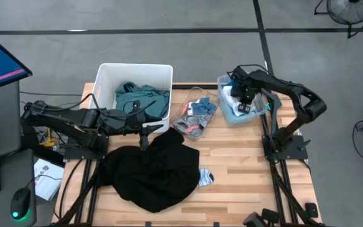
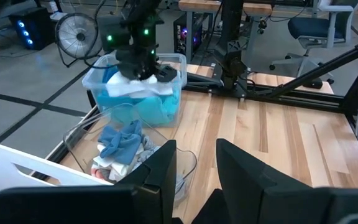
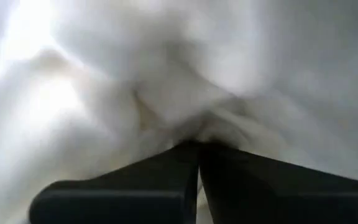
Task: Pick & Place Cloths
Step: Put the white shorts into the right transparent bin, then put the black jacket into the white bin
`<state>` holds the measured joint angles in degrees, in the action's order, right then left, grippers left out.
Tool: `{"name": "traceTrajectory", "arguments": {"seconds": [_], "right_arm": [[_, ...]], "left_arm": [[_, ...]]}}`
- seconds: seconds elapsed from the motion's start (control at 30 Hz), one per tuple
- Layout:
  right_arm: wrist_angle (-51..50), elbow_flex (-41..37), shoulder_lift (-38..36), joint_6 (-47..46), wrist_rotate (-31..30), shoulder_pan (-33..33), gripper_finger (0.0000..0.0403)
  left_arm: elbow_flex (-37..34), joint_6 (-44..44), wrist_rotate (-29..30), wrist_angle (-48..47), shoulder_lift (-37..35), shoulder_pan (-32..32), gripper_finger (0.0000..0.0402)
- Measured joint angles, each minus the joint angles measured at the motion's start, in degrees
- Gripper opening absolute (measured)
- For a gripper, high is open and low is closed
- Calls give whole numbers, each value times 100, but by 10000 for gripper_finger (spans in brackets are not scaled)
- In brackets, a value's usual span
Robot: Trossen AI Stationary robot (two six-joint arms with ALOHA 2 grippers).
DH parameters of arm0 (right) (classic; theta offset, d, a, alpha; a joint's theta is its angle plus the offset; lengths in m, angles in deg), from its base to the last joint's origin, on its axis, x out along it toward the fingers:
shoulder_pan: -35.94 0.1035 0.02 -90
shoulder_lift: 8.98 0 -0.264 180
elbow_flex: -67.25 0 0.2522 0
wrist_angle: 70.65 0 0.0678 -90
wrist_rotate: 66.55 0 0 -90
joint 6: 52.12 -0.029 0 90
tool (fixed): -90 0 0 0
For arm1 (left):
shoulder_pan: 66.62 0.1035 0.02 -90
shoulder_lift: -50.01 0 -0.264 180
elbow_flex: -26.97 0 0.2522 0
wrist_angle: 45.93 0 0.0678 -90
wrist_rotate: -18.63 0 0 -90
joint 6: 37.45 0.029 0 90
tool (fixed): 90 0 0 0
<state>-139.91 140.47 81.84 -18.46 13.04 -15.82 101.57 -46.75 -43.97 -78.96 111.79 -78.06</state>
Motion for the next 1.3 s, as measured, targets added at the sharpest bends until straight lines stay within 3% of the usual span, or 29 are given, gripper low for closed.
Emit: {"name": "traceTrajectory", "arguments": {"seconds": [0.23,0.43,0.5,0.6,0.7,1.0,1.3], "right_arm": [[-365,549,-860,-6,148,72,16],[-531,979,-1627,-117,126,221,52],[-824,1215,-1871,-288,459,372,65],[-1093,1398,-2266,-704,1593,697,79],[-1297,1411,-2550,-1333,2401,1361,83],[-1274,1403,-2287,-3820,2196,4279,93],[-1076,1403,-1691,-6016,1361,6519,166]], "left_arm": [[0,0,0,3,0,0,99],[0,0,0,3,0,0,99],[0,0,0,2,0,0,99],[0,0,-2,4,0,0,99],[0,0,-1,2,0,0,99],[0,28,-40,-14,0,-3,99],[-23,-189,-1944,-1149,136,-488,126]]}}
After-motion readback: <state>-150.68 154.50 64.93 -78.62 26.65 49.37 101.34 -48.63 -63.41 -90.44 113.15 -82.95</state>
